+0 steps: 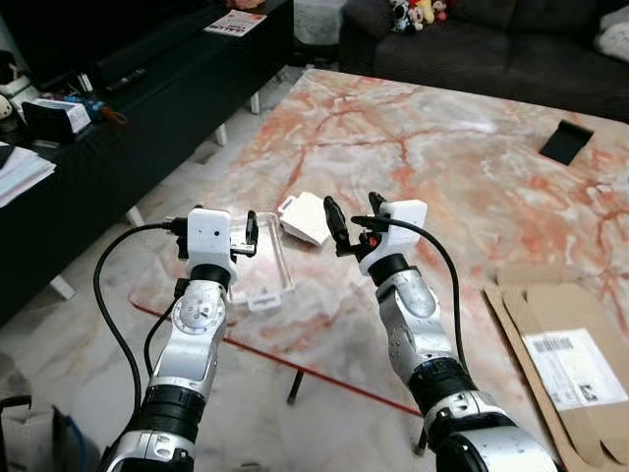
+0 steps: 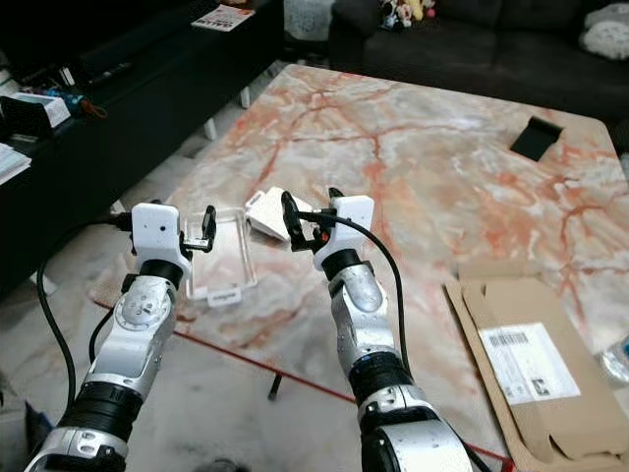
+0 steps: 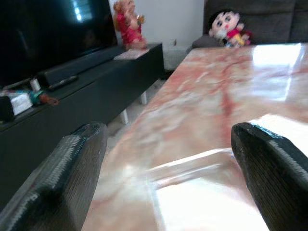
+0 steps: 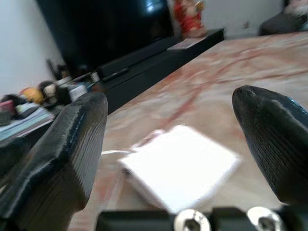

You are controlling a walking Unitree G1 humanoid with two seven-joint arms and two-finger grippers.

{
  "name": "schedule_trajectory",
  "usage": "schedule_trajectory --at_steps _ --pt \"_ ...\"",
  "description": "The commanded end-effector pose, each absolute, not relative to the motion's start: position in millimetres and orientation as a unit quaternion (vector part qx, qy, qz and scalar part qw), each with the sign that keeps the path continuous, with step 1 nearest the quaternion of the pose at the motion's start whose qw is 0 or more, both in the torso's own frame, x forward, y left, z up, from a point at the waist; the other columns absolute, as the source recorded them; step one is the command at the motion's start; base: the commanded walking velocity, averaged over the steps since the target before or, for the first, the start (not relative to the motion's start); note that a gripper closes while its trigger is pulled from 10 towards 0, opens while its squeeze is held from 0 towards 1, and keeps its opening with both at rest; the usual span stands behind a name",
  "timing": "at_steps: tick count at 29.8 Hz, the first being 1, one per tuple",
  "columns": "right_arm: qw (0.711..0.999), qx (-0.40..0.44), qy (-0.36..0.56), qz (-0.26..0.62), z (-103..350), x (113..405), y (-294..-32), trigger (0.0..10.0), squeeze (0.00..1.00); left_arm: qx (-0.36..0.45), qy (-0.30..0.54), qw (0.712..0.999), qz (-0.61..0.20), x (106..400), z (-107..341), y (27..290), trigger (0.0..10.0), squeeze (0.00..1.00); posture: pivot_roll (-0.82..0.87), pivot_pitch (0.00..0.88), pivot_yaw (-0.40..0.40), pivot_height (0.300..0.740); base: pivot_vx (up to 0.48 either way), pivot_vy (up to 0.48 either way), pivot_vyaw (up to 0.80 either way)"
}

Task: Picking trash to rubbish bin

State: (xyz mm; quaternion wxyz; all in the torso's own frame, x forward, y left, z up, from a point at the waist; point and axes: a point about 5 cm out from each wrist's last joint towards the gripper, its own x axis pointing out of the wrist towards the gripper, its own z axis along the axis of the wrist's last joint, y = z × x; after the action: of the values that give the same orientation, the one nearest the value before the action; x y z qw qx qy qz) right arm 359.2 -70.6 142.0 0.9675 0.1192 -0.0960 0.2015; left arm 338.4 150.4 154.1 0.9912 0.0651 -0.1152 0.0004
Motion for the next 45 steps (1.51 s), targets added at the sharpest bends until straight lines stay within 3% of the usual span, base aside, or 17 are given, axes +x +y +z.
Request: schedule_trajectory --at_steps 1,11,30,38,45 --pt "0.965 0.117 -0.099 0.211 146 360 -66 10.0 0.00 0.069 -0.104 0.992 -0.011 338 150 149 10.0 0.00 0.15 0.155 -0.012 0.740 0.000 0.000 0.00" --pt "0.966 0.118 -0.098 0.210 146 360 -67 10.0 0.00 0.069 -0.065 0.994 -0.058 336 137 135 10.0 0.00 0.14 0.159 -0.011 0.740 0.000 0.000 0.00" --pt "0.965 0.117 -0.095 0.215 143 358 -66 10.0 0.00 0.090 0.010 0.995 -0.031 352 125 136 10.0 0.00 0.14 0.167 -0.014 0.740 0.000 0.000 0.00" --pt "0.965 0.116 -0.094 0.215 142 357 -67 10.0 0.00 0.081 0.039 0.996 0.015 363 127 136 10.0 0.00 0.13 0.169 -0.014 0.740 0.000 0.000 0.00" --pt "0.965 0.116 -0.093 0.216 142 357 -67 10.0 0.00 0.074 0.026 0.997 0.026 366 132 137 10.0 0.00 0.13 0.170 -0.015 0.740 0.000 0.000 0.00"
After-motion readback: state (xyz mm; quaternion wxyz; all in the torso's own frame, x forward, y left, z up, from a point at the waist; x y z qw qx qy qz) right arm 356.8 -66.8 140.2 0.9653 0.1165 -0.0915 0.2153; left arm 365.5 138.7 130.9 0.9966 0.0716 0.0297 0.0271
